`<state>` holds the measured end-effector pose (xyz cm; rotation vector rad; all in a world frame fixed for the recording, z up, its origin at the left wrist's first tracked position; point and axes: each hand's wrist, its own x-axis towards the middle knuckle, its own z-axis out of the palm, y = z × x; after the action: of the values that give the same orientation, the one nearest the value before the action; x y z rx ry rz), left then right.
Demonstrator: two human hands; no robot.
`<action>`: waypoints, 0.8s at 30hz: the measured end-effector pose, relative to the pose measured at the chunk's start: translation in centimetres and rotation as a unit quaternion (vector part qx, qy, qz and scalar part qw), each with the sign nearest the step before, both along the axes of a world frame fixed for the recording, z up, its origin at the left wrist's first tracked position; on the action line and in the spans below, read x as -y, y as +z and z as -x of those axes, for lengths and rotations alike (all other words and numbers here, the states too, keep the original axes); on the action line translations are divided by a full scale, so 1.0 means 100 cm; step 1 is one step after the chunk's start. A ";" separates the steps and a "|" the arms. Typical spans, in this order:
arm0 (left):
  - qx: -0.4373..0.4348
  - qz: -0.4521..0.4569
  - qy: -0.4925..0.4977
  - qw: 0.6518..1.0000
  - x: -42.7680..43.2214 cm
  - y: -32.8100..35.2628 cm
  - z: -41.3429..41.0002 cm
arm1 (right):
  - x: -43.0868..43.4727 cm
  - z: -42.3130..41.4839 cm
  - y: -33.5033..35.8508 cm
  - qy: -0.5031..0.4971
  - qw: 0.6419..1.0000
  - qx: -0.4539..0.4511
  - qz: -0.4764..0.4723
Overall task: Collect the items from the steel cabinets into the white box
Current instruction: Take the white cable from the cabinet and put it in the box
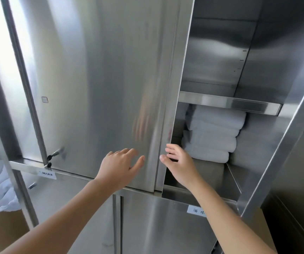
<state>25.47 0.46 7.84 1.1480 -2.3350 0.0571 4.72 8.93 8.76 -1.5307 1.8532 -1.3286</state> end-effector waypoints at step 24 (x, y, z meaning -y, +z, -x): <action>-0.004 -0.015 -0.040 0.999 -0.011 0.003 0.041 | -0.009 0.053 -0.018 -0.064 0.996 0.037 0.046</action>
<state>21.32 1.61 8.18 1.0670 -2.3794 -0.0118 -0.61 9.78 6.99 -1.4066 1.8964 -1.5266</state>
